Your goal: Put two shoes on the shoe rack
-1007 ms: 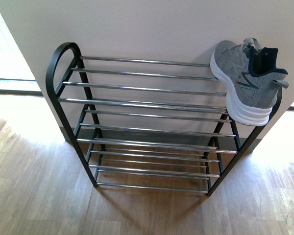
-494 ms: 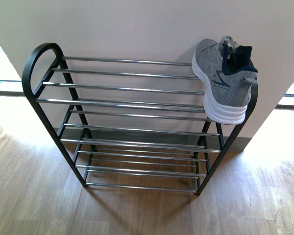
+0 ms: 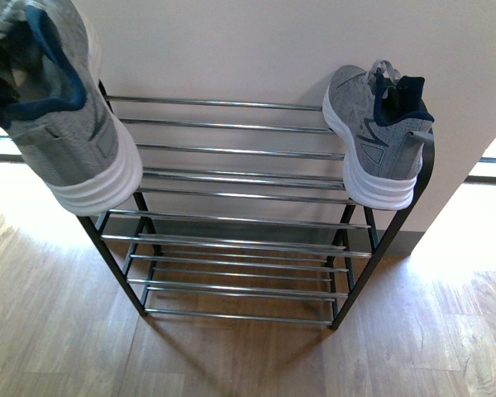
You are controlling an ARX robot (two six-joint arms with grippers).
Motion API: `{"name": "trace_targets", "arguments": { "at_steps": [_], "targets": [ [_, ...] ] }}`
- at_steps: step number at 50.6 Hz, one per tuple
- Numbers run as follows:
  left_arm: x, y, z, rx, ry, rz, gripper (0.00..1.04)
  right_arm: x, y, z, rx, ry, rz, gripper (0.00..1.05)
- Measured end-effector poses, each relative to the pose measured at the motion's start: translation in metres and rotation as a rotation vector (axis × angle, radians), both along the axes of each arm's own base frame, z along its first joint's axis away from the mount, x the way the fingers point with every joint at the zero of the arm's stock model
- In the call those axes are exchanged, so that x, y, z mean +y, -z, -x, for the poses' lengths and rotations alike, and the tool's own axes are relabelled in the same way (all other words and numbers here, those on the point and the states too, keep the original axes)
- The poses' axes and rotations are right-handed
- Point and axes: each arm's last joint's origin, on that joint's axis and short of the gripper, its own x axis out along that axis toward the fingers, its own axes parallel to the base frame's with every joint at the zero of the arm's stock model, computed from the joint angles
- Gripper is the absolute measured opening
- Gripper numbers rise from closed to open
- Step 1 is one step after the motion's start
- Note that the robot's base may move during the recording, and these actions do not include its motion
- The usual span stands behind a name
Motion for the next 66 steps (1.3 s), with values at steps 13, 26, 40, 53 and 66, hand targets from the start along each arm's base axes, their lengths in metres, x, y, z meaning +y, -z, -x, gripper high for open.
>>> {"name": "trace_targets", "arguments": {
  "at_steps": [13, 26, 40, 53, 66],
  "targets": [
    [-0.044, 0.019, -0.06, 0.112, 0.108, 0.034, 0.02, 0.0, 0.0, 0.0, 0.0, 0.0, 0.0, 0.96],
    [-0.096, 0.03, -0.098, 0.173, 0.229, 0.056, 0.02, 0.0, 0.0, 0.0, 0.0, 0.0, 0.0, 0.95],
    [-0.161, 0.039, -0.116, 0.242, 0.375, 0.05, 0.02, 0.0, 0.0, 0.0, 0.0, 0.0, 0.0, 0.95],
    [-0.195, 0.035, -0.12, 0.217, 0.506, 0.004, 0.02, 0.0, 0.0, 0.0, 0.0, 0.0, 0.0, 0.96],
    [-0.194, 0.048, -0.128, 0.228, 0.514, -0.029, 0.02, 0.0, 0.0, 0.0, 0.0, 0.0, 0.0, 0.96]
  ]
}}
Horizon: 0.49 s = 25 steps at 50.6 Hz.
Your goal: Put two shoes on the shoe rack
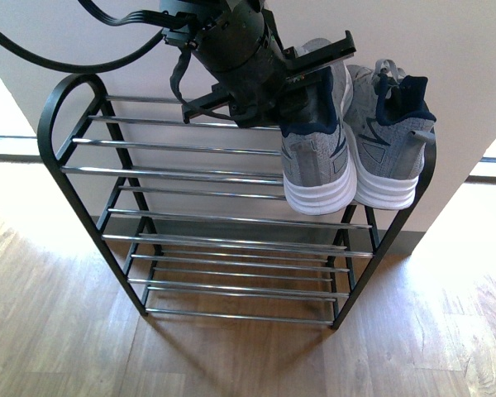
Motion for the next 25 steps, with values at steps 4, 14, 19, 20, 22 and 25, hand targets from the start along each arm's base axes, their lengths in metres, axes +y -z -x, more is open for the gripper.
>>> {"name": "trace_targets", "arguments": {
  "at_steps": [4, 14, 19, 20, 22, 25],
  "targets": [
    [-0.0001, 0.0032, -0.0003, 0.001, 0.001, -0.007, 0.02, 0.0, 0.0, 0.0, 0.0, 0.0, 0.0, 0.96],
    [0.0013, 0.0079, -0.0027, -0.007, -0.029, -0.023, 0.02, 0.0, 0.0, 0.0, 0.0, 0.0, 0.0, 0.96],
    [0.0024, 0.0077, -0.0036, -0.015, -0.05, -0.033, 0.02, 0.0, 0.0, 0.0, 0.0, 0.0, 0.0, 0.96],
    [0.0023, 0.0077, -0.0036, -0.015, -0.051, -0.032, 0.02, 0.0, 0.0, 0.0, 0.0, 0.0, 0.0, 0.96],
    [0.0024, 0.0078, -0.0036, -0.015, -0.056, -0.034, 0.02, 0.0, 0.0, 0.0, 0.0, 0.0, 0.0, 0.96],
    [0.0026, 0.0082, -0.0033, -0.022, -0.079, -0.057, 0.02, 0.0, 0.0, 0.0, 0.0, 0.0, 0.0, 0.96]
  ]
}}
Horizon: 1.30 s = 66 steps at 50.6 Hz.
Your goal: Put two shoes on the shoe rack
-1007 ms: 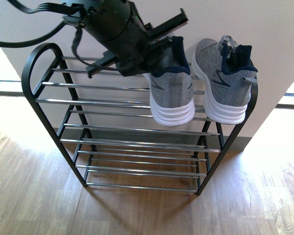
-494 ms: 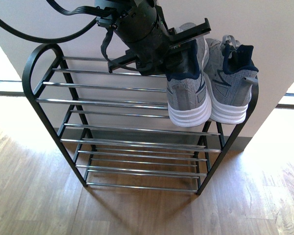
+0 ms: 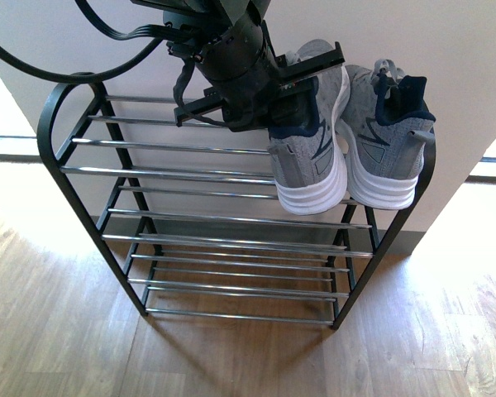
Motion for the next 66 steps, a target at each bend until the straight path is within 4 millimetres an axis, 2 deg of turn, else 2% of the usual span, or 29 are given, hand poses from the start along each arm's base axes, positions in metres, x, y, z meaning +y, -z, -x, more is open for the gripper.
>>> {"name": "trace_targets", "arguments": {
  "at_steps": [23, 48, 57, 63, 66],
  "targets": [
    [-0.001, 0.003, 0.002, 0.008, -0.02, 0.004, 0.02, 0.0, 0.0, 0.0, 0.0, 0.0, 0.0, 0.96],
    [-0.013, 0.001, 0.004, 0.005, 0.128, -0.076, 0.02, 0.0, 0.0, 0.0, 0.0, 0.0, 0.0, 0.96],
    [-0.014, 0.0, 0.003, 0.009, 0.154, -0.029, 0.25, 0.0, 0.0, 0.0, 0.0, 0.0, 0.0, 0.96],
    [-0.014, -0.004, 0.005, 0.028, 0.189, 0.059, 0.46, 0.0, 0.0, 0.0, 0.0, 0.0, 0.0, 0.96],
    [-0.011, -0.014, 0.012, 0.052, 0.207, 0.111, 0.59, 0.0, 0.0, 0.0, 0.0, 0.0, 0.0, 0.96]
  ]
}}
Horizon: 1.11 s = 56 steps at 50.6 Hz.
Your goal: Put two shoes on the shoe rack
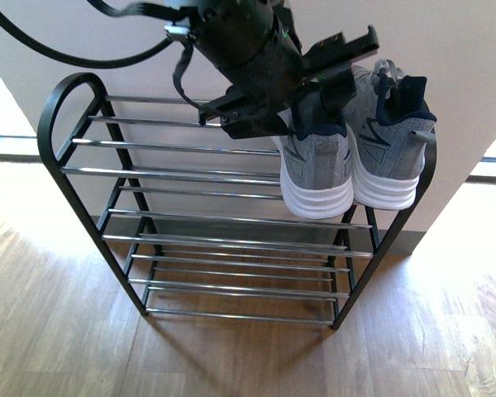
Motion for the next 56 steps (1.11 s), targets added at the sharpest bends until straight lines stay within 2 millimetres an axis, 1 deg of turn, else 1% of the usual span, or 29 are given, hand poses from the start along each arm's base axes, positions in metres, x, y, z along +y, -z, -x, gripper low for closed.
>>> {"name": "trace_targets", "arguments": {
  "at_steps": [1, 3, 5, 6, 8, 9, 10, 12, 13, 16, 17, 19, 20, 21, 22, 25, 26, 28, 29, 31, 33, 36, 38, 41, 42, 46, 47, 51, 56],
  "targets": [
    [0.002, -0.007, 0.004, 0.013, 0.006, 0.028, 0.64, 0.0, 0.0, 0.0, 0.0, 0.0, 0.0, 0.96],
    [0.005, -0.02, 0.011, 0.022, 0.019, 0.061, 0.71, 0.0, 0.0, 0.0, 0.0, 0.0, 0.0, 0.96],
    [0.011, -0.041, 0.022, 0.021, 0.034, 0.104, 0.8, 0.0, 0.0, 0.0, 0.0, 0.0, 0.0, 0.96],
    [0.016, -0.056, 0.028, 0.013, 0.044, 0.136, 0.85, 0.0, 0.0, 0.0, 0.0, 0.0, 0.0, 0.96],
    [0.026, -0.079, 0.038, -0.005, 0.051, 0.17, 0.92, 0.0, 0.0, 0.0, 0.0, 0.0, 0.0, 0.95],
    [0.028, -0.084, 0.041, -0.012, 0.052, 0.176, 0.94, 0.0, 0.0, 0.0, 0.0, 0.0, 0.0, 0.96],
    [0.034, -0.095, 0.046, -0.026, 0.052, 0.188, 0.97, 0.0, 0.0, 0.0, 0.0, 0.0, 0.0, 0.96],
    [0.049, -0.119, 0.055, -0.064, 0.046, 0.211, 0.96, 0.0, 0.0, 0.0, 0.0, 0.0, 0.0, 0.96],
    [0.061, -0.135, 0.062, -0.102, 0.024, 0.21, 0.95, 0.0, 0.0, 0.0, 0.0, 0.0, 0.0, 0.96],
    [0.088, -0.16, 0.072, -0.168, -0.037, 0.189, 0.95, 0.0, 0.0, 0.0, 0.0, 0.0, 0.0, 0.96],
    [0.093, -0.163, 0.073, -0.185, -0.049, 0.179, 0.96, 0.0, 0.0, 0.0, 0.0, 0.0, 0.0, 0.96],
    [0.113, -0.173, 0.077, -0.227, -0.126, 0.133, 0.95, 0.0, 0.0, 0.0, 0.0, 0.0, 0.0, 0.96],
    [0.118, -0.174, 0.077, -0.237, -0.146, 0.119, 0.95, 0.0, 0.0, 0.0, 0.0, 0.0, 0.0, 0.96],
    [0.128, -0.176, 0.078, -0.259, -0.19, 0.089, 0.95, 0.0, 0.0, 0.0, 0.0, 0.0, 0.0, 0.95],
    [0.138, -0.176, 0.078, -0.285, -0.232, 0.057, 0.95, 0.0, 0.0, 0.0, 0.0, 0.0, 0.0, 0.96],
    [0.158, -0.173, 0.078, -0.313, -0.312, -0.015, 0.95, 0.0, 0.0, 0.0, 0.0, 0.0, 0.0, 0.95],
    [0.166, -0.169, 0.079, -0.343, -0.34, -0.069, 0.95, 0.0, 0.0, 0.0, 0.0, 0.0, 0.0, 0.96],
    [0.179, -0.158, 0.079, -0.493, -0.428, -0.177, 0.88, 0.0, 0.0, 0.0, 0.0, 0.001, 0.0, 0.96],
    [0.186, -0.15, 0.081, -0.603, -0.479, -0.23, 0.83, 0.0, 0.0, 0.0, 0.0, 0.0, 0.0, 0.96],
    [0.193, -0.139, 0.088, -0.734, -0.517, -0.307, 0.75, 0.0, 0.0, 0.0, 0.0, 0.0, 0.0, 0.96],
    [0.197, -0.132, 0.095, -0.808, -0.521, -0.331, 0.7, 0.0, 0.0, 0.0, 0.0, 0.0, 0.0, 0.96],
    [0.202, -0.123, 0.113, -0.921, -0.52, -0.34, 0.6, 0.0, 0.0, 0.0, 0.0, 0.0, 0.0, 0.96],
    [0.206, -0.12, 0.127, -0.986, -0.513, -0.343, 0.5, 0.0, 0.0, 0.0, 0.0, 0.0, 0.0, 0.96],
    [0.211, -0.115, 0.141, -1.024, -0.505, -0.35, 0.4, 0.0, 0.0, 0.0, 0.0, 0.0, 0.0, 0.96],
    [0.214, -0.111, 0.147, -1.03, -0.503, -0.357, 0.34, 0.0, 0.0, 0.0, 0.0, 0.0, 0.0, 0.96],
    [0.221, -0.098, 0.163, -1.02, -0.503, -0.378, 0.2, 0.0, 0.0, 0.0, 0.0, 0.0, 0.0, 0.96],
    [0.224, -0.092, 0.168, -1.012, -0.504, -0.384, 0.15, 0.0, 0.0, 0.0, 0.0, 0.0, 0.0, 0.96],
    [0.229, -0.081, 0.182, -1.002, -0.5, -0.389, 0.01, 0.0, 0.0, 0.0, 0.0, 0.0, 0.0, 0.96],
    [0.233, -0.072, 0.2, -1.008, -0.488, -0.388, 0.01, 0.0, 0.0, 0.0, 0.0, 0.0, 0.0, 0.96]
  ]
}}
